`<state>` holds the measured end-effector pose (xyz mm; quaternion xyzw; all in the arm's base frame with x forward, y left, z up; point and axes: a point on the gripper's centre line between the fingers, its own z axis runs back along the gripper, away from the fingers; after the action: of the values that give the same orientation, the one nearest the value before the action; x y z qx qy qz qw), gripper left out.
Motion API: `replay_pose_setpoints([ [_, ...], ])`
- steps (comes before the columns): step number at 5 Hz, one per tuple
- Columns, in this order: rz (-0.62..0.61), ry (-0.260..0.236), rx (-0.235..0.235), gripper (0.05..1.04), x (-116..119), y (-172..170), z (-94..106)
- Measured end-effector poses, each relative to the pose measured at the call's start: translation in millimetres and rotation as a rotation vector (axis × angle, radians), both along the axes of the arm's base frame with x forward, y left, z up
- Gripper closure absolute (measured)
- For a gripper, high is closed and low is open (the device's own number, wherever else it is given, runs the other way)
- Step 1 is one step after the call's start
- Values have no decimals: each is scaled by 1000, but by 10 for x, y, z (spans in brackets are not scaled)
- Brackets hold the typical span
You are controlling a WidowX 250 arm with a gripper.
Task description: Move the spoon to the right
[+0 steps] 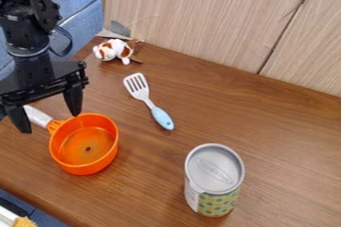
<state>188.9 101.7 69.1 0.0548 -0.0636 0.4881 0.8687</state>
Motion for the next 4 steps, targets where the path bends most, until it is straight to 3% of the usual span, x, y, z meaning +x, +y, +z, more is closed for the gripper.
replay_pose_setpoints([
  [1,7,10,-9,83,-4,-11,-27],
  [2,32,21,-31,83,160,-96,-42],
  [4,66,38,-83,83,695,-437,-144],
])
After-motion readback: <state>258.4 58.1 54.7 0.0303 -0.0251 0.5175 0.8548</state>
